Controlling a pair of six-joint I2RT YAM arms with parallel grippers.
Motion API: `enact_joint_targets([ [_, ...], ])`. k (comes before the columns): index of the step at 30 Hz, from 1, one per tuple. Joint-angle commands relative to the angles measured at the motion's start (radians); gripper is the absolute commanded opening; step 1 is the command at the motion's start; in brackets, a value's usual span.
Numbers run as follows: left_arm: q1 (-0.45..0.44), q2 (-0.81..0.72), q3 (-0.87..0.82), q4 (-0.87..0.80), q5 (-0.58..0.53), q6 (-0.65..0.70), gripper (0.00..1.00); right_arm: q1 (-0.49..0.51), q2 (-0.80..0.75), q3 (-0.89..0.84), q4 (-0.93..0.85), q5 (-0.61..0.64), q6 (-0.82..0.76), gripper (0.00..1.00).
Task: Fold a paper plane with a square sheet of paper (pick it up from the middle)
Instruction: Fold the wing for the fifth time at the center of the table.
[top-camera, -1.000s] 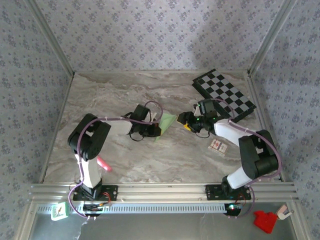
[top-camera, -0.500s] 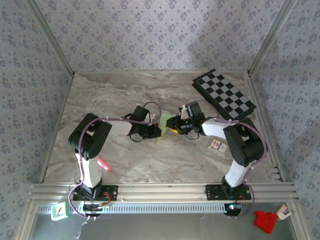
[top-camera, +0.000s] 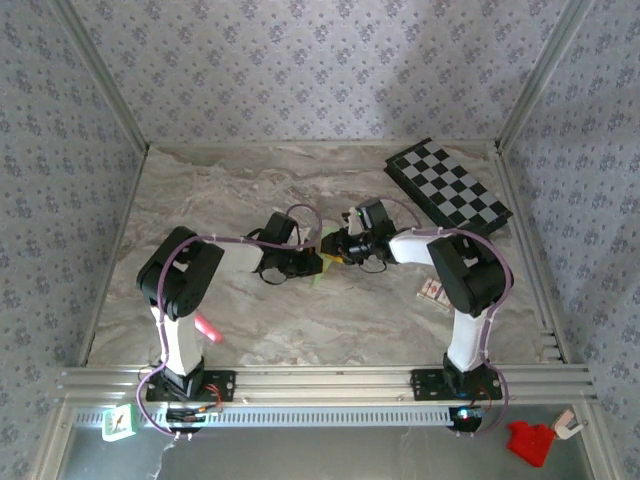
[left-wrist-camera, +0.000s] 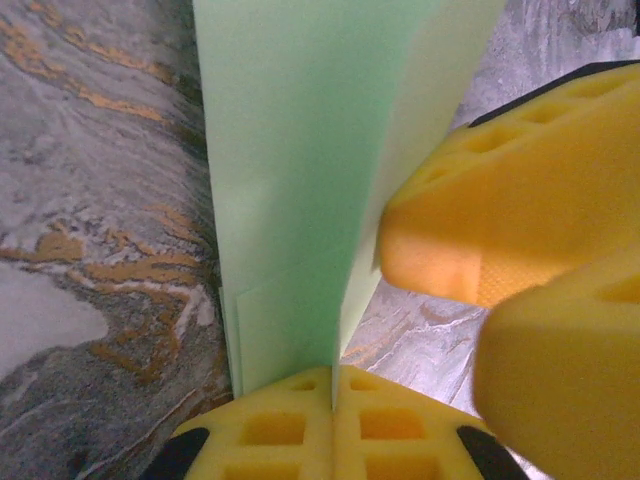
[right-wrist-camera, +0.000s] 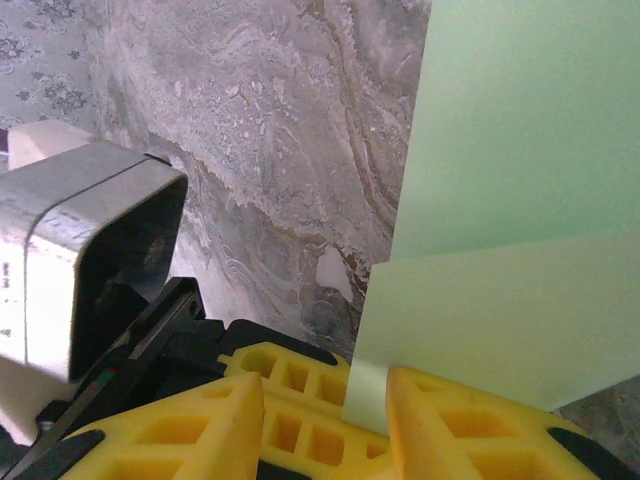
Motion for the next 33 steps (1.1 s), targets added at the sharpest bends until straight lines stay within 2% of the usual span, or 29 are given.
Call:
enact_joint_targets([
  [1, 0.005, 0.027, -0.025, -0.005, -0.011, 0.0, 0.11, 0.005, 0.025, 0.032, 0.016, -0.032, -0.019, 0.39],
  [7, 0.007, 0.033, -0.036, 0.001, -0.016, -0.004, 0.12, 0.001, 0.049, 0.041, 0.044, -0.06, -0.005, 0.38],
  [18, 0.014, 0.045, -0.035, 0.004, -0.006, -0.014, 0.04, -0.022, -0.044, -0.02, 0.026, -0.036, -0.043, 0.38],
  [33, 0.019, 0.065, 0.002, -0.042, 0.037, -0.024, 0.04, -0.008, 0.02, 0.025, -0.057, 0.013, -0.072, 0.38],
])
